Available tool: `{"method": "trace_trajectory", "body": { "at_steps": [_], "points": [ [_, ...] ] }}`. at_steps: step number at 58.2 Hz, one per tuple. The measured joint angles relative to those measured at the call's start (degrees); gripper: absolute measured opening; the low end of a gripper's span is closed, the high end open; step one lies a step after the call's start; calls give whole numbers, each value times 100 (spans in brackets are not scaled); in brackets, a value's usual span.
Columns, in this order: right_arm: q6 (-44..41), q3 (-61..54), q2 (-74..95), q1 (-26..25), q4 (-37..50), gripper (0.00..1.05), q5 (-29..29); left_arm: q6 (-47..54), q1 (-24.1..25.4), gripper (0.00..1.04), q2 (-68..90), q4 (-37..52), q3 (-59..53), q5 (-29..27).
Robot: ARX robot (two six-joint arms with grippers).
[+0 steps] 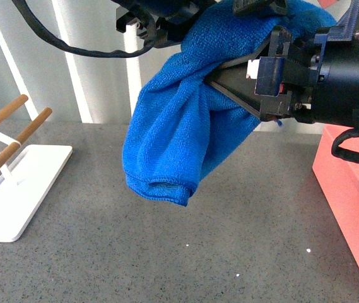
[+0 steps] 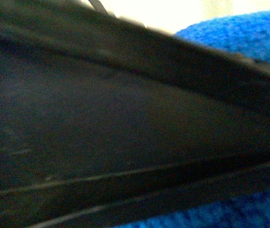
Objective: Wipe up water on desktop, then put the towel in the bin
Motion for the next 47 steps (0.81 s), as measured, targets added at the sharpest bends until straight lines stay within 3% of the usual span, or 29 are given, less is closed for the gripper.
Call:
{"method": "trace_trajectory", "body": {
  "at_steps": [15, 37, 41, 44, 47],
  "points": [
    [-184, -9, -138, -92, -564, 5, 413, 2, 4, 100, 0, 0, 0, -26],
    [-321, -138, -269, -142, -745, 5, 472, 7, 4, 98, 0, 2, -2, -20],
    [-365, -138, -289, -146, -800, 5, 466, 267, -118, 91, -35, 673, -238, -1045],
    [-385, -138, -295, -146, -813, 5, 472, 654, -131, 82, -162, 1650, -739, -2677],
    [-400, -138, -295, -144, -839, 5, 459, 872, -98, 75, -365, 2181, -1215, -3464]
  ]
}}
